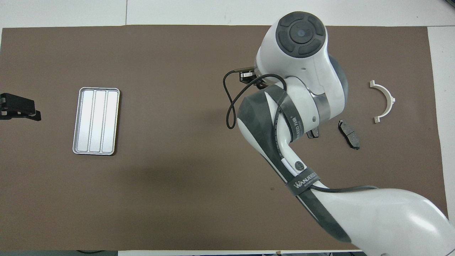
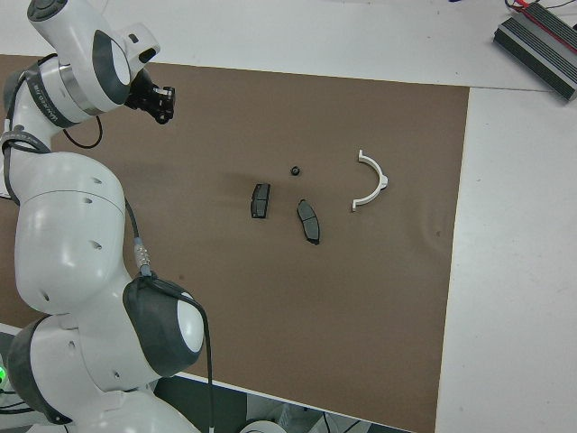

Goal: Pick bearing gear from pile to tray
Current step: 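Carry the bearing toward the table center with the right gripper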

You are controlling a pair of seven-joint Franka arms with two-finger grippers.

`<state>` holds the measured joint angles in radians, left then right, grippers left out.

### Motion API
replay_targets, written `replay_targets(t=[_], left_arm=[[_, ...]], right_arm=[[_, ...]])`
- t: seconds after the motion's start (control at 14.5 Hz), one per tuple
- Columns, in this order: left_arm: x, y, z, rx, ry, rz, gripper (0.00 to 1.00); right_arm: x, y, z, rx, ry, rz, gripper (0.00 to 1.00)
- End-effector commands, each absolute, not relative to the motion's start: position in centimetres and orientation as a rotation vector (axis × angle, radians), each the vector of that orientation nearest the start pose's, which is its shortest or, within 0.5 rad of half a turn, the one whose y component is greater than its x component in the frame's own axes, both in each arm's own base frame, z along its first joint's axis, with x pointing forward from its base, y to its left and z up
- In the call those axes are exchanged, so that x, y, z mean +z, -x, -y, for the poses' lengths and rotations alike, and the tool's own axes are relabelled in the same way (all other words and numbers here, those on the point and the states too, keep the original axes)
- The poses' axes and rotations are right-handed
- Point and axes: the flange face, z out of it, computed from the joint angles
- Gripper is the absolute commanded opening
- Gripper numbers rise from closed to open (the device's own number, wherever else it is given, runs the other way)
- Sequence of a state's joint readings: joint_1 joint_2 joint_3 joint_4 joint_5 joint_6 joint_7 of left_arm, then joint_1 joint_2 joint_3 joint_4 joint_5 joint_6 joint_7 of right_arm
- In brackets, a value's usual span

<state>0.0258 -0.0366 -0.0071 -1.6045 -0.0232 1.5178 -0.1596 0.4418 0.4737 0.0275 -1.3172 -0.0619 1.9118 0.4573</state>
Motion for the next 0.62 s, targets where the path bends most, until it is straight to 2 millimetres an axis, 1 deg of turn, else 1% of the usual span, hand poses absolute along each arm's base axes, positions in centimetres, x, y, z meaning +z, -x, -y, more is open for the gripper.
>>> replay_targets(t=[0.0,0.07,0.21,0.28,0.34,0.41,0.48,0.55], left_arm=[[62.4,-53.1,-0.7,0.059,3.168,0.304,1.00],[62.3,-53.1,-0.6,0.061,3.168,0.302,1.00],[62.3,-53.1,-0.7,0.061,3.168,0.304,1.00],[62.3,-53.1,-0.6,0.064,3.168,0.302,1.00],[62.1,-53.0,-0.6,0.071,3.167,0.302,1.00],[62.0,-53.0,-0.6,0.076,3.168,0.294,1.00],[61.9,-52.9,-0.6,0.083,3.168,0.282,1.00],[61.9,-52.7,-0.5,0.080,3.169,0.277,1.00]], right_arm=[[46.3,-63.5,-34.4,-0.201,3.126,0.036,0.12],[45.6,-63.4,-34.9,-0.189,3.125,0.039,0.13],[43.3,-62.3,-37.9,-0.163,3.125,0.099,0.13],[42.6,-62.5,-38.3,-0.184,3.103,0.097,0.13],[41.3,-62.6,-38.3,-0.193,3.097,0.099,0.13],[39.6,-62.7,-37.9,-0.189,3.099,0.093,0.14],[38.3,-62.7,-38.1,-0.189,3.096,0.096,0.14],[37.7,-62.5,-38.5,-0.186,3.096,0.087,0.14]])
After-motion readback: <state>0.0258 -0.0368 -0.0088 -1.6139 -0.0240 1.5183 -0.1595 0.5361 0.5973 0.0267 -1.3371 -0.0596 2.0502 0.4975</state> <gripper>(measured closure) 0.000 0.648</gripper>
